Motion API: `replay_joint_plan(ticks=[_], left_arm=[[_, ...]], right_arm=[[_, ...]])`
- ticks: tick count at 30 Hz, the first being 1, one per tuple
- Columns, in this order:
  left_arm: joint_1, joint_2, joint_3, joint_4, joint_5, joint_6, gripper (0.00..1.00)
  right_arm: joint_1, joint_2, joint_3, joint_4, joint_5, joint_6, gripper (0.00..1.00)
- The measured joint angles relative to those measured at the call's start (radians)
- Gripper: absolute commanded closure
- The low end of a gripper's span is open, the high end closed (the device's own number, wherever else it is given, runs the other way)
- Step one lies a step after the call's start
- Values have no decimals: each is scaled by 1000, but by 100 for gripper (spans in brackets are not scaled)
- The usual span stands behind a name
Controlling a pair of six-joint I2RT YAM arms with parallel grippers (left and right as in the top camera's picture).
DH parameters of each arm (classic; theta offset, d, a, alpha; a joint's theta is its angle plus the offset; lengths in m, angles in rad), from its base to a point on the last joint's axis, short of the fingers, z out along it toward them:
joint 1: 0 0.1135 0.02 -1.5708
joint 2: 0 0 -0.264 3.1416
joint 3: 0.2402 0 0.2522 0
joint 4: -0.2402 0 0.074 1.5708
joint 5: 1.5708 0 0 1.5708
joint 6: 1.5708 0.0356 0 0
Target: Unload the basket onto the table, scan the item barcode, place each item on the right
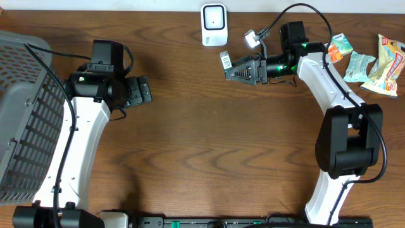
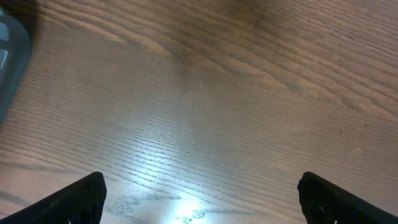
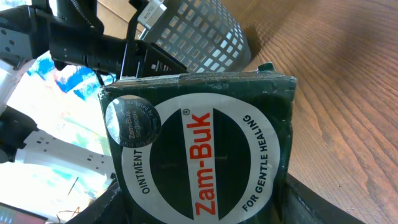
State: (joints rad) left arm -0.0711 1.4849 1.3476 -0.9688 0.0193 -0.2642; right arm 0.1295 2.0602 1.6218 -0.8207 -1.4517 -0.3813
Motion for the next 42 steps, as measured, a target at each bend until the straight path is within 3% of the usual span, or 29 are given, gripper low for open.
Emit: replay_joint_plan(ticks=[12, 17, 21, 23, 30, 35, 42], left_arm=[[0, 0, 0, 0, 0, 0, 2], [0, 0, 0, 0, 0, 0, 2], [0, 0, 0, 0, 0, 0, 2], [0, 0, 0, 0, 0, 0, 2], [0, 0, 0, 0, 0, 0, 2], [0, 0, 0, 0, 0, 0, 2], [0, 0, 0, 0, 0, 0, 2]], right_arm=[[2, 0, 0, 0, 16, 0, 43], [34, 0, 0, 30, 135, 9, 44], [98, 0, 0, 112, 469, 119, 46], [156, 0, 0, 153, 788, 205, 45], [285, 0, 0, 370, 1463, 269, 48], [346, 13, 1, 629, 1764, 162, 46], [363, 123, 5, 995, 1980, -116, 43]])
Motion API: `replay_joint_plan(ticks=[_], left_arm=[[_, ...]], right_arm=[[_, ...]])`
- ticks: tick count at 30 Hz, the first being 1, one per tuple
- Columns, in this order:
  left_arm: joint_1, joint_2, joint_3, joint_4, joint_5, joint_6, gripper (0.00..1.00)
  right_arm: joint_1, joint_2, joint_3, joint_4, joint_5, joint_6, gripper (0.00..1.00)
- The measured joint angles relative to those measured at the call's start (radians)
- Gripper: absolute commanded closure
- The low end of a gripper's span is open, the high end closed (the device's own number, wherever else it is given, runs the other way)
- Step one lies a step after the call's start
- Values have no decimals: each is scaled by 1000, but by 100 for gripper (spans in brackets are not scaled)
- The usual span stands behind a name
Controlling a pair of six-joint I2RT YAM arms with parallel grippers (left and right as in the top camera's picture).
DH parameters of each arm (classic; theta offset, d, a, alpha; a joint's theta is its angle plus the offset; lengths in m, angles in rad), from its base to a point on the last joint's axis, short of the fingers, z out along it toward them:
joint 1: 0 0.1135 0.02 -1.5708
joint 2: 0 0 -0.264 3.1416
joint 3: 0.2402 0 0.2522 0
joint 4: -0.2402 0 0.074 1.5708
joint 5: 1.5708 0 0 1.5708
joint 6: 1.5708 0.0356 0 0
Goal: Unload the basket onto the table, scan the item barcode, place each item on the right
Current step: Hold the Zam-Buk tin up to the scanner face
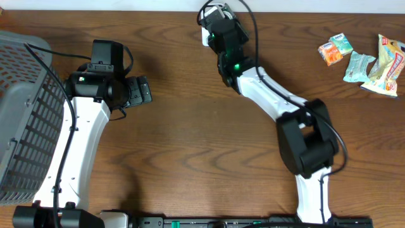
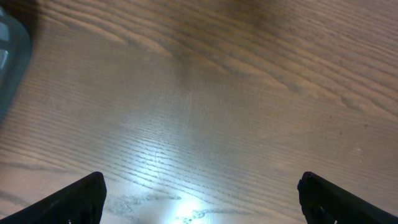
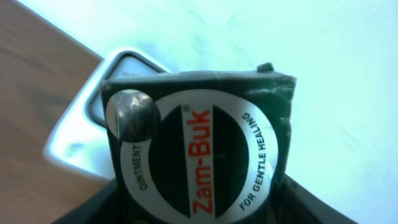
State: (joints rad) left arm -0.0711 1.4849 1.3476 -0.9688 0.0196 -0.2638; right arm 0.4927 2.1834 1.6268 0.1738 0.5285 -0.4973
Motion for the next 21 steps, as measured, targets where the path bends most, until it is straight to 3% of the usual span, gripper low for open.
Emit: replay_joint_plan(ticks=[6, 9, 21], left_arm=[[0, 0, 0, 0, 0, 0, 2], [0, 0, 0, 0, 0, 0, 2], [0, 0, 0, 0, 0, 0, 2]], right_arm=[[-14, 123, -1, 401, 96, -288, 46], [-16, 154, 0, 515, 94, -381, 46], [-16, 166, 0, 526, 20, -488, 49]])
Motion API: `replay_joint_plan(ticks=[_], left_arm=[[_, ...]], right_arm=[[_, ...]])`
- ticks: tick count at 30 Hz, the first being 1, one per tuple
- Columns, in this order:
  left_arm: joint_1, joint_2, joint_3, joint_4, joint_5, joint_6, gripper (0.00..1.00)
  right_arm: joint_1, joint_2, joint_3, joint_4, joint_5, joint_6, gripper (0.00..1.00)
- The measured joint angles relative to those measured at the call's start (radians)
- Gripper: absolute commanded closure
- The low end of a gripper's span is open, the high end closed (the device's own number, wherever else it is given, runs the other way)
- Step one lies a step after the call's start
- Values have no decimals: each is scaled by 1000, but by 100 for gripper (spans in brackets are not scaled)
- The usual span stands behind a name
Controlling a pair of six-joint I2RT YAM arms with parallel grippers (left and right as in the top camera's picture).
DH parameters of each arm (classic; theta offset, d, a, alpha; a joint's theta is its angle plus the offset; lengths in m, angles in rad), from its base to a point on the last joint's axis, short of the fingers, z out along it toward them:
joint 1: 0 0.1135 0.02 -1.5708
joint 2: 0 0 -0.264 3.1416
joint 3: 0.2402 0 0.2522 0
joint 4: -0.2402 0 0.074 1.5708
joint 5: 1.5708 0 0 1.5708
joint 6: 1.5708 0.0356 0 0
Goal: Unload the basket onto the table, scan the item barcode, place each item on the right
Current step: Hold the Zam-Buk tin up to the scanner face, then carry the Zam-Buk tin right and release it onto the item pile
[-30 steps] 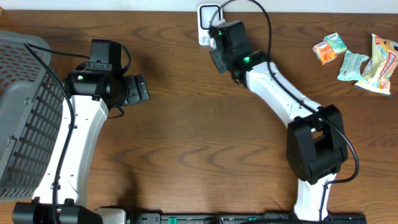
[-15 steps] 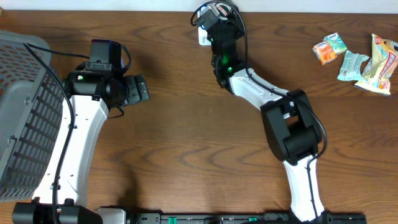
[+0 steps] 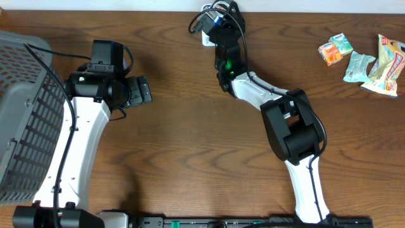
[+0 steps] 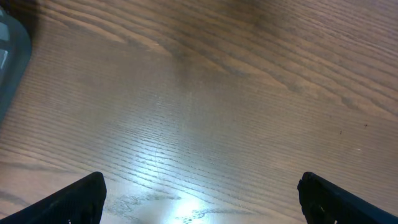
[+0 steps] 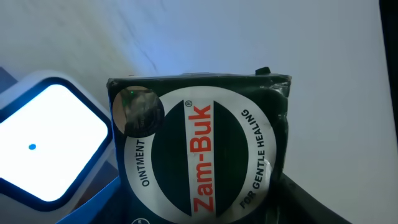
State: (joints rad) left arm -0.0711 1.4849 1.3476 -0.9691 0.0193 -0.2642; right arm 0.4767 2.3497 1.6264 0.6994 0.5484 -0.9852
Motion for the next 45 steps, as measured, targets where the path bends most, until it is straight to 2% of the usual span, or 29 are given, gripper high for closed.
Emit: replay_joint_plan(ticks=[9, 16, 23, 29, 33, 38, 39, 41, 45], left_arm=[[0, 0, 0, 0, 0, 0, 2], [0, 0, 0, 0, 0, 0, 2], [0, 0, 0, 0, 0, 0, 2], [0, 0, 0, 0, 0, 0, 2], [0, 0, 0, 0, 0, 0, 2], [0, 0, 0, 0, 0, 0, 2], [0, 0, 0, 0, 0, 0, 2], [0, 0, 0, 0, 0, 0, 2], [0, 0, 0, 0, 0, 0, 2]], right_arm=[[-16, 0, 0, -91, -36, -3, 47], [-25, 0, 0, -40, -27, -5, 42], [-40, 0, 0, 3, 36, -6, 43], [-165, -10, 0, -2, 186, 27, 43], [-309, -19, 2, -124, 359, 106, 41], [-467, -23, 2, -347, 491, 201, 27], [-496, -23, 2, -391, 509, 227, 21], [-533, -23, 2, -433, 542, 262, 15], [-557, -23, 2, -463, 606, 350, 9]])
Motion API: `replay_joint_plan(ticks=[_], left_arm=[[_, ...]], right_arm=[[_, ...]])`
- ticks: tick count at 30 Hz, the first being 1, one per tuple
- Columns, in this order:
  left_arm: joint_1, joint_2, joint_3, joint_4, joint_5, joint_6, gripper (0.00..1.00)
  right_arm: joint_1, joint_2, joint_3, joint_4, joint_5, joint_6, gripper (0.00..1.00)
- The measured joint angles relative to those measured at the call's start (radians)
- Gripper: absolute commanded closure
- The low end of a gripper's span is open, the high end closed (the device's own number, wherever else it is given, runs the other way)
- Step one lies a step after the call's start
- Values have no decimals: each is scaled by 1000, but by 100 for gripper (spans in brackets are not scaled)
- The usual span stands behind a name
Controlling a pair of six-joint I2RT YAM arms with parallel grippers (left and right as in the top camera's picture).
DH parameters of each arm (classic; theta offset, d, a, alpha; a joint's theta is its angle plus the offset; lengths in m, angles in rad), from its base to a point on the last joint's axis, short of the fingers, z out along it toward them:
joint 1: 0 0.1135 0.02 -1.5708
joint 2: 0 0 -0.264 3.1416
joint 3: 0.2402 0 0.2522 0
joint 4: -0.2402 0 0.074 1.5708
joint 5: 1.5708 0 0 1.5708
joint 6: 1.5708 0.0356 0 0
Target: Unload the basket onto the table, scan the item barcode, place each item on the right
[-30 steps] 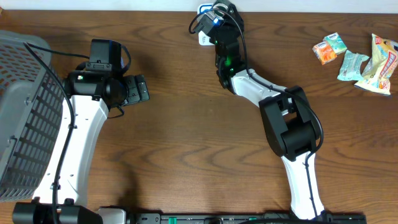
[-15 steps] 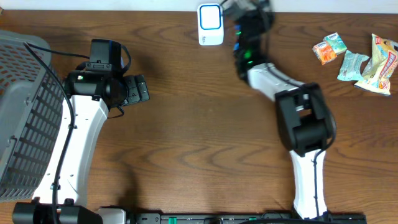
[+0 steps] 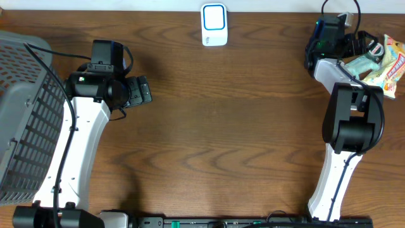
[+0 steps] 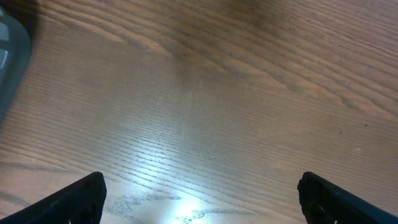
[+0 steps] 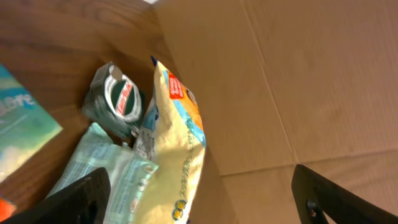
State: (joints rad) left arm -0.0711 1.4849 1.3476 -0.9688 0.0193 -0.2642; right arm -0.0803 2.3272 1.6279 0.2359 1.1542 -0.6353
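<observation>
The dark green Zam-Buk box (image 5: 118, 98) lies on the table at the back right, against the snack packets. My right gripper (image 5: 199, 196) is open just over that pile and holds nothing; the overhead view shows this right gripper (image 3: 358, 43) at the far right rear. The white scanner (image 3: 214, 24) stands at the back middle, well to the left of it. Out on the left half of the table, my left gripper (image 3: 140, 90) hangs open above bare wood, its fingers (image 4: 78, 198) spread wide.
A yellow packet (image 5: 181, 146), a pale green packet (image 5: 102, 177) and a teal packet (image 5: 18, 130) crowd the box. Brown cardboard (image 5: 292, 81) lies beyond the table edge. A grey mesh basket (image 3: 22, 120) fills the left side.
My right gripper was shut on the Zam-Buk box in front of the lit scanner. Now it is open at the back right, and the box lies among the packets. The left arm is unchanged.
My right gripper first held the Zam-Buk box just right of the scanner. Then it had the box up at the scanner, whose face was lit a moment later. Now the box rests in the snack pile, let go. The left arm stayed still throughout.
</observation>
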Motion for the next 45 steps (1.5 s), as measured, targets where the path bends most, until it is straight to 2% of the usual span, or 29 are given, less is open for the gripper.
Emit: replay_joint_plan(ticks=[4, 8, 11, 13, 15, 19, 23, 29, 35, 45], left_arm=[[0, 0, 0, 0, 0, 0, 2], [0, 0, 0, 0, 0, 0, 2], [0, 0, 0, 0, 0, 0, 2], [0, 0, 0, 2, 0, 0, 2], [0, 0, 0, 1, 0, 0, 2], [0, 0, 0, 0, 0, 0, 2], [0, 0, 0, 0, 0, 0, 2], [0, 0, 0, 0, 0, 0, 2], [0, 0, 0, 0, 0, 0, 2], [0, 0, 0, 0, 0, 0, 2]], right_arm=[[17, -2, 0, 4, 36, 46, 1], [61, -29, 0, -55, 48, 102, 1], [118, -106, 0, -296, -13, 219, 1], [144, -168, 5, -508, -157, 299, 1], [153, -240, 5, -638, -367, 381, 1], [136, -385, 5, -719, -660, 530, 1], [130, -543, 5, -801, -756, 590, 1], [131, -853, 6, -1065, -846, 730, 1], [150, -1091, 6, -1332, -972, 823, 1], [169, -1394, -276, -1430, -1029, 910, 1]])
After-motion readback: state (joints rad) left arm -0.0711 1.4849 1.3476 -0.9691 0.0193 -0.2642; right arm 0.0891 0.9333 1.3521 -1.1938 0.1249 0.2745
